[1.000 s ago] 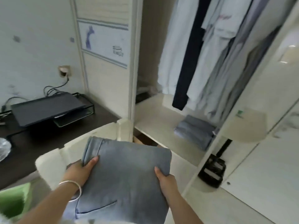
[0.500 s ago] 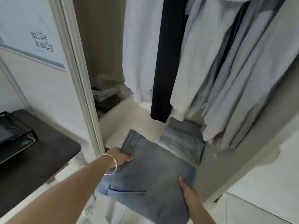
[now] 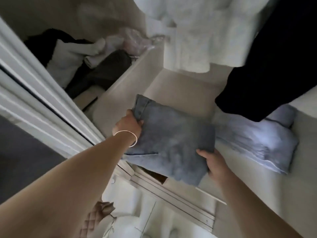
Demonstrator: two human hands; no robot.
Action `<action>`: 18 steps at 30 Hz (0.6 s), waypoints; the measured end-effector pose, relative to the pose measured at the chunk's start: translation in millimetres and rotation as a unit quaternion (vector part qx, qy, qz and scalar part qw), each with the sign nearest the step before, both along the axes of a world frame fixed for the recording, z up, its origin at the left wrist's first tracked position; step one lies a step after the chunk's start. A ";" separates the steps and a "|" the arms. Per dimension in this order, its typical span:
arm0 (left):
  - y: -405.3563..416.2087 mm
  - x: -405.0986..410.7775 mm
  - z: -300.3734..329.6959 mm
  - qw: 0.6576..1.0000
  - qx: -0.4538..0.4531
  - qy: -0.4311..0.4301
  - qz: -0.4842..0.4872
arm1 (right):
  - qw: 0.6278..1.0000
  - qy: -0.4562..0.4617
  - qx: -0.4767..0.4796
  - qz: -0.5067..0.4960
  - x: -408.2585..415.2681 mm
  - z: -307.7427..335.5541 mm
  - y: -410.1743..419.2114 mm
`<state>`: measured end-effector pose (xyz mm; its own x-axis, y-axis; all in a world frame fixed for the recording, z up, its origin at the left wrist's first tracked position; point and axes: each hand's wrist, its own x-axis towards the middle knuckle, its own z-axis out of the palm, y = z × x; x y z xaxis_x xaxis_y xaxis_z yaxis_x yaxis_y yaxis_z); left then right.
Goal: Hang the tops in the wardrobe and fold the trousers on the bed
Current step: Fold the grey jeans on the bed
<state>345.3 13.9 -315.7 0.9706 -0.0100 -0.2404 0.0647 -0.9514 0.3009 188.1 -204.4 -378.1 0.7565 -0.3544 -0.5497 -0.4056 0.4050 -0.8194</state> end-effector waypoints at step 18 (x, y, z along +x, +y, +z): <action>25.6 -50.4 -96.6 0.971 0.056 -0.022 -0.230 | 0.591 0.065 -0.735 0.326 31.4 -38.8 95.2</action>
<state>295.0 39.5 -412.3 0.8794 -0.4205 -0.2233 -0.3848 -0.9039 0.1865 219.5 -109.3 -416.9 0.9810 -0.1771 -0.0790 -0.1805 -0.9829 -0.0376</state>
